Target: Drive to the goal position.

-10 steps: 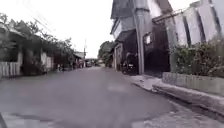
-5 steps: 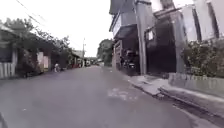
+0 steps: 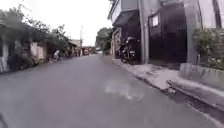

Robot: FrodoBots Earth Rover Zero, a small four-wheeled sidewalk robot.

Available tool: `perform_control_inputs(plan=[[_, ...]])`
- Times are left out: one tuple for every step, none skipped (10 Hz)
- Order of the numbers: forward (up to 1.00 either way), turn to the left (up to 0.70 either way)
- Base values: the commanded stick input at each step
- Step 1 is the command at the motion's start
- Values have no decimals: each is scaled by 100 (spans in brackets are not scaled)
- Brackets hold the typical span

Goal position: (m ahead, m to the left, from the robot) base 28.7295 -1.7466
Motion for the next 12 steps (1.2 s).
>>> perform_control_inputs(plan=[[85, 11], [85, 18], [85, 25], [85, 2], [85, 0], [85, 0], [85, 0], [85, 1], [85, 3], [85, 5], [85, 34], [85, 13]])
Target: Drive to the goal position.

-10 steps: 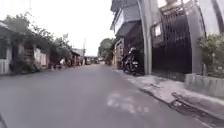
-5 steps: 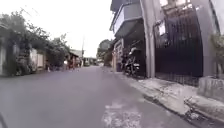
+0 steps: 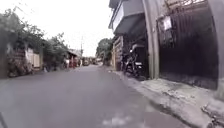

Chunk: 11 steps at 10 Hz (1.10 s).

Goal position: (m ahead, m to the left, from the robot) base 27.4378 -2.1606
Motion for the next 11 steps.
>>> perform_control_inputs(plan=[[85, 0], [85, 0], [85, 0], [85, 0], [85, 0], [85, 0], [85, 0], [85, 0], [88, 0], [94, 0], [100, 0]])
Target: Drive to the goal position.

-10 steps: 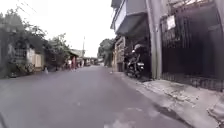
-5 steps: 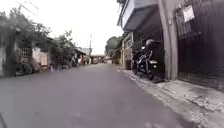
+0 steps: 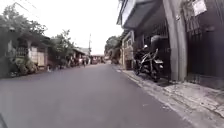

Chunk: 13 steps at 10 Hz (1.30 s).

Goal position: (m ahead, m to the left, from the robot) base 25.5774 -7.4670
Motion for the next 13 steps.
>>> perform_control_inputs(plan=[[100, 11], [100, 39], [100, 31], [100, 18], [100, 4], [100, 0], [100, 0], [100, 0], [100, 2], [100, 3], [100, 4], [100, 5], [100, 3]])
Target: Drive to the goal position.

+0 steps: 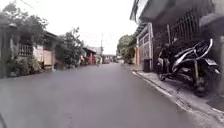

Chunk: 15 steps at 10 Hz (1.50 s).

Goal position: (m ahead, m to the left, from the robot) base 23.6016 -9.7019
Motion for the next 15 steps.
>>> perform_control_inputs(plan=[[100, 3], [100, 3], [100, 3], [100, 1], [100, 0], [100, 0], [100, 0], [100, 0], [100, 0], [100, 0], [100, 0], [100, 0], [100, 0], [100, 0], [100, 0]])
